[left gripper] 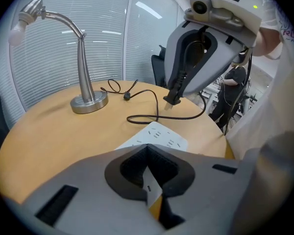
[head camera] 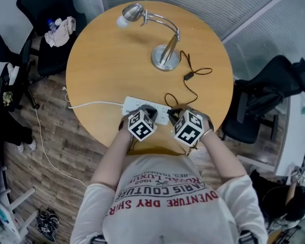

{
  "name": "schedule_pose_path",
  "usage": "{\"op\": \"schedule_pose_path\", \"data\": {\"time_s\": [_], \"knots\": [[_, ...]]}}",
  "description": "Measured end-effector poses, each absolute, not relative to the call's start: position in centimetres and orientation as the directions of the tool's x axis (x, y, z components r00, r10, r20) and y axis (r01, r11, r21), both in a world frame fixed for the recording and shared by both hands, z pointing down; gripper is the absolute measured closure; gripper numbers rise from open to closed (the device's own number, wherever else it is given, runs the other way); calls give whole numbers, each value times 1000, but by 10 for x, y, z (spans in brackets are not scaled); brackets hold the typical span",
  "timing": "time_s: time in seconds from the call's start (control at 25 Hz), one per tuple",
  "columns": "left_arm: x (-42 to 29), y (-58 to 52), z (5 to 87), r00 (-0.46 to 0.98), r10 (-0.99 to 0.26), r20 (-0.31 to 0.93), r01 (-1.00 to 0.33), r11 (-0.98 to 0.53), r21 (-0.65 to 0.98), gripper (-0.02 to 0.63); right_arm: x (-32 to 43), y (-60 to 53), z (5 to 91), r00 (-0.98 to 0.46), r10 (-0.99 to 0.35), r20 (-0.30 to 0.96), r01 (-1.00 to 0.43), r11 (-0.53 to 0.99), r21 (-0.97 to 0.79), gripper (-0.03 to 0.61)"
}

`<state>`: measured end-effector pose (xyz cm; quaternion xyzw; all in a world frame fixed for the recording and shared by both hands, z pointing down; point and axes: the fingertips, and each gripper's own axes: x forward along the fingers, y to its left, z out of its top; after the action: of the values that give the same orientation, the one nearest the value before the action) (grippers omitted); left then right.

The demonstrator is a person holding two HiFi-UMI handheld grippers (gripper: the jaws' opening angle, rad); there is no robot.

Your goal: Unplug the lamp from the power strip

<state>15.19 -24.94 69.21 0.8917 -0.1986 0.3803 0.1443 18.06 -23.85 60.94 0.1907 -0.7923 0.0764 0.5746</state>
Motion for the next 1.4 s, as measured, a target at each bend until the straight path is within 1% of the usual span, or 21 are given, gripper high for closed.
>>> {"op": "schedule_pose_path", "data": {"time_s": [0.12, 0.28, 0.48, 0.68, 0.88, 1.0, 1.08, 1.16, 1.24, 1.4], "knots": [[150, -253, 689, 651, -250, 717, -480, -867, 133, 586, 179, -240, 597, -343, -277, 897, -483, 871, 84, 508], [143, -260, 668, 702, -305, 644, -541, -817, 202, 586, 174, -242, 570, -439, -372, 818, -595, 803, 45, 506], [127, -274, 617, 715, -409, 566, -565, -816, 124, 586, 173, -251, 538, -475, -511, 716, -673, 735, 77, 507], [114, -290, 544, 728, -524, 442, -611, -789, 71, 586, 177, -268, 501, -506, -659, 557, -761, 645, 72, 506], [93, -302, 484, 712, -625, 320, -670, -741, 41, 586, 181, -277, 465, -534, -767, 356, -813, 581, 35, 506], [82, -302, 454, 715, -665, 213, -690, -721, 62, 586, 184, -277, 449, -529, -807, 263, -830, 557, 38, 506], [73, -300, 436, 715, -689, 115, -699, -711, 83, 586, 187, -277, 443, -517, -825, 230, -844, 536, 24, 506], [63, -297, 424, 695, -717, 47, -718, -693, 66, 586, 188, -276, 439, -509, -836, 206, -853, 522, 9, 506], [57, -296, 421, 682, -731, 26, -731, -681, 43, 586, 188, -275, 437, -507, -842, 186, -856, 517, 5, 506], [57, -293, 423, 689, -725, 24, -724, -687, 60, 586, 190, -273, 434, -491, -856, 165, -867, 498, 6, 506]]}}
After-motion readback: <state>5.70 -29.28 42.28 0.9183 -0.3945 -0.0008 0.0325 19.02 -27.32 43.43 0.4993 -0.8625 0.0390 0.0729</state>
